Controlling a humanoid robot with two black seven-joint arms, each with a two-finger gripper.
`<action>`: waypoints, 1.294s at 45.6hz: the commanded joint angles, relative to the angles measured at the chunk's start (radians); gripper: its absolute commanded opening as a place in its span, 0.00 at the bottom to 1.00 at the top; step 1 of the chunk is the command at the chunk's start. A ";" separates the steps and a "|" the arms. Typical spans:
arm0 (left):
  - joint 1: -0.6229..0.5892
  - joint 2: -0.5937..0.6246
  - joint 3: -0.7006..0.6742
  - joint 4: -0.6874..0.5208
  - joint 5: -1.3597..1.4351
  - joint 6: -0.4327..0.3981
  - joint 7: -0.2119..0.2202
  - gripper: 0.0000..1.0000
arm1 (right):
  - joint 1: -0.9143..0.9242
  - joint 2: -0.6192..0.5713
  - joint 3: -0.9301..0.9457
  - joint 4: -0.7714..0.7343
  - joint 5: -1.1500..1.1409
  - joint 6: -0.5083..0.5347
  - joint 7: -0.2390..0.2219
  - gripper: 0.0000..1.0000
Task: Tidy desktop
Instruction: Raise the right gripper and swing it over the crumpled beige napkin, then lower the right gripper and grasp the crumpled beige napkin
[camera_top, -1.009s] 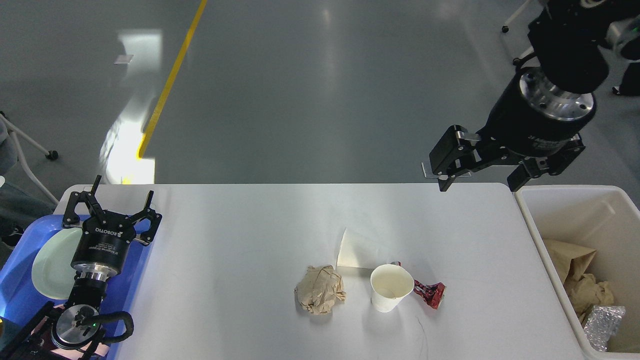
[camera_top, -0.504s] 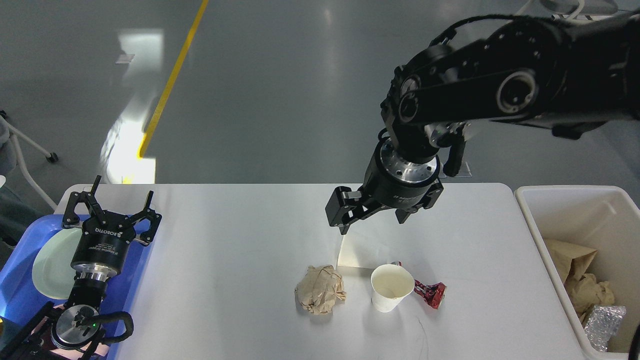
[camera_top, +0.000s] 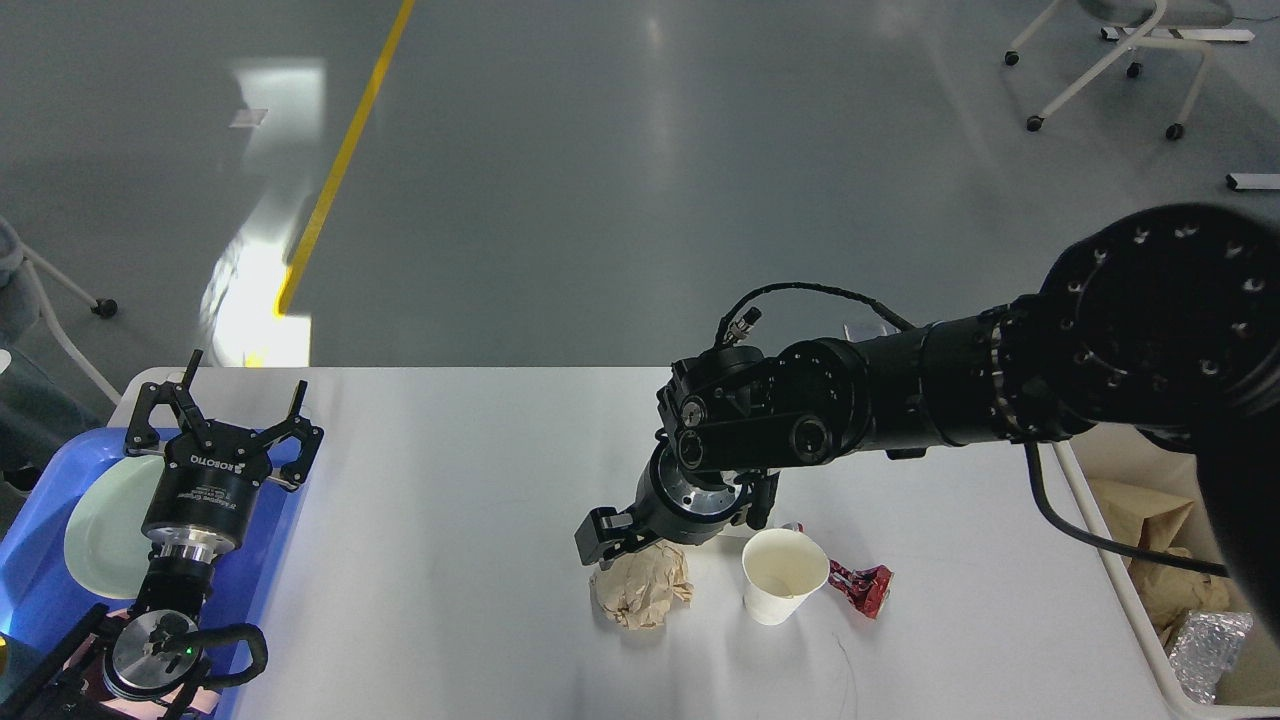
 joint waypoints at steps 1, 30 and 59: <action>0.000 0.000 0.000 0.000 0.000 0.000 0.000 0.97 | -0.118 0.038 0.000 -0.135 -0.034 -0.029 0.002 1.00; 0.000 0.000 0.000 0.000 0.000 0.000 0.000 0.97 | -0.333 0.033 0.051 -0.188 -0.148 -0.251 0.009 1.00; 0.000 0.000 0.000 0.000 0.000 0.000 0.000 0.97 | -0.344 0.033 0.052 -0.185 -0.143 -0.274 0.009 0.97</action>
